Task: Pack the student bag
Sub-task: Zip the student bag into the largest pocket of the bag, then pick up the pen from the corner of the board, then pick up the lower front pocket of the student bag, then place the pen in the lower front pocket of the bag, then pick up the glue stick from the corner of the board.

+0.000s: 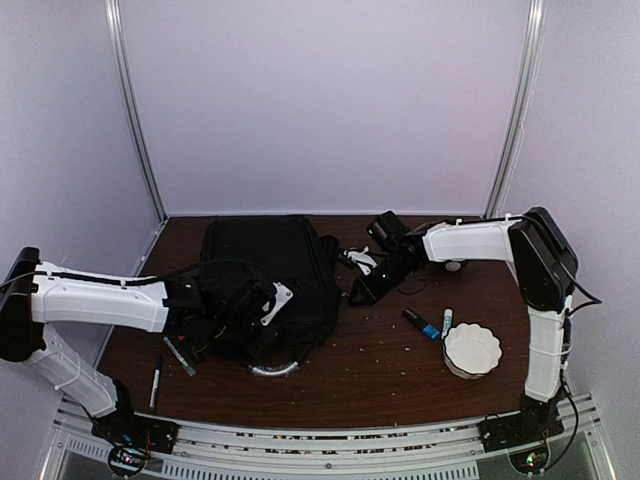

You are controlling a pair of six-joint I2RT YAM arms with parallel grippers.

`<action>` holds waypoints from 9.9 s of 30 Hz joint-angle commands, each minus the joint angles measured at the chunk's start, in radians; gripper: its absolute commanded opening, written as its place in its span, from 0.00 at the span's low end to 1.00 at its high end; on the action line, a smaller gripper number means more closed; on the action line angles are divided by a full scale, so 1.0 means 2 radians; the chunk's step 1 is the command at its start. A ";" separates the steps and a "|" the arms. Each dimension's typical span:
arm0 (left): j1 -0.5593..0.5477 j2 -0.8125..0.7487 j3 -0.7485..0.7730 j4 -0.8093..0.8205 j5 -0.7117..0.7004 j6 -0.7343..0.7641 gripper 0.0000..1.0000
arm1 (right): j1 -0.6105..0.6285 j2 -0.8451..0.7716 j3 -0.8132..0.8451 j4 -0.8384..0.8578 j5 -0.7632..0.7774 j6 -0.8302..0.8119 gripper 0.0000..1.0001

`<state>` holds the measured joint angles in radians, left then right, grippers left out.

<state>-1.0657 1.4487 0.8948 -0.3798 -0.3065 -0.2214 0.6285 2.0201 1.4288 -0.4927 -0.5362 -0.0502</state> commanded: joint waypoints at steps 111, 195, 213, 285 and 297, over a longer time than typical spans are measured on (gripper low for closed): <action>0.127 0.136 0.212 -0.134 -0.050 0.218 0.65 | -0.046 -0.207 -0.073 -0.185 0.070 -0.145 0.10; 0.128 0.029 0.244 -0.090 0.179 0.153 0.00 | 0.244 -0.010 0.002 0.307 0.562 -0.487 0.48; 0.133 0.046 0.230 -0.076 0.137 0.152 0.00 | 0.240 -0.205 -0.080 0.027 0.309 -0.293 0.53; 0.133 0.046 0.186 -0.059 0.172 0.144 0.00 | -0.139 0.013 0.029 -0.355 0.186 -0.287 0.17; 0.133 0.044 0.186 -0.059 0.173 0.146 0.00 | -0.111 0.020 0.052 -0.356 0.176 -0.258 0.20</action>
<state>-0.7994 1.5669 1.2541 -0.5610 0.0158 0.0788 0.3946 2.0445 1.5017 -1.1969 -0.1761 -0.6044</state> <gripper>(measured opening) 0.008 0.198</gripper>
